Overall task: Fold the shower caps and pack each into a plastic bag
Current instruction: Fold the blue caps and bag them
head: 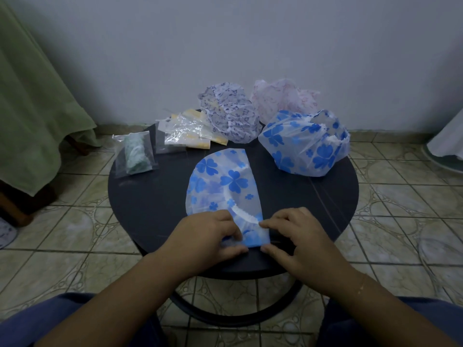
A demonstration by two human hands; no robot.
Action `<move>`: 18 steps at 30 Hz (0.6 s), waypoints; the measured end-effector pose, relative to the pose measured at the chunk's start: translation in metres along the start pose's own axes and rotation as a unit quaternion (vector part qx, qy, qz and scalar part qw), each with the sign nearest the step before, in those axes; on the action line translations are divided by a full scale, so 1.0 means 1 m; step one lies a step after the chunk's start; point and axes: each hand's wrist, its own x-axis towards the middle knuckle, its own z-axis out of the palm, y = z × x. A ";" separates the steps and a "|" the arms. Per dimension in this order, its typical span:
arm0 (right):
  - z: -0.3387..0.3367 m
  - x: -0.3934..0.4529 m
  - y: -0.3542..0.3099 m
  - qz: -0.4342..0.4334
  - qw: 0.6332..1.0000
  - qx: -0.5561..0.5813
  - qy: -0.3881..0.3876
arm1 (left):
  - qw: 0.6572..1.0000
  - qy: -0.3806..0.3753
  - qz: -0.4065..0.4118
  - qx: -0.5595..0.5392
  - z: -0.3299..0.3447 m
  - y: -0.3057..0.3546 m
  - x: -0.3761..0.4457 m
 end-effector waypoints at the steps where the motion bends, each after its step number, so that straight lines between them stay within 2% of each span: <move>1: 0.000 -0.001 -0.002 -0.021 1.000 -0.015 0.012 | 1.000 0.014 0.008 0.008 0.001 0.000 0.000; 4: 0.002 -0.001 -0.004 -0.081 0.994 -0.064 0.031 | 0.998 0.059 0.029 0.010 0.006 0.002 0.000; 7: 0.005 0.000 -0.002 -0.100 0.990 -0.097 0.026 | 0.996 0.077 0.039 0.009 0.008 0.004 0.001; 12: 0.010 0.003 -0.001 -0.094 0.990 -0.104 0.027 | 0.996 0.087 0.023 -0.017 0.009 0.004 0.003; 18: 0.013 0.011 0.000 -0.054 0.997 -0.046 0.016 | 0.997 0.054 0.016 -0.050 0.007 -0.004 0.004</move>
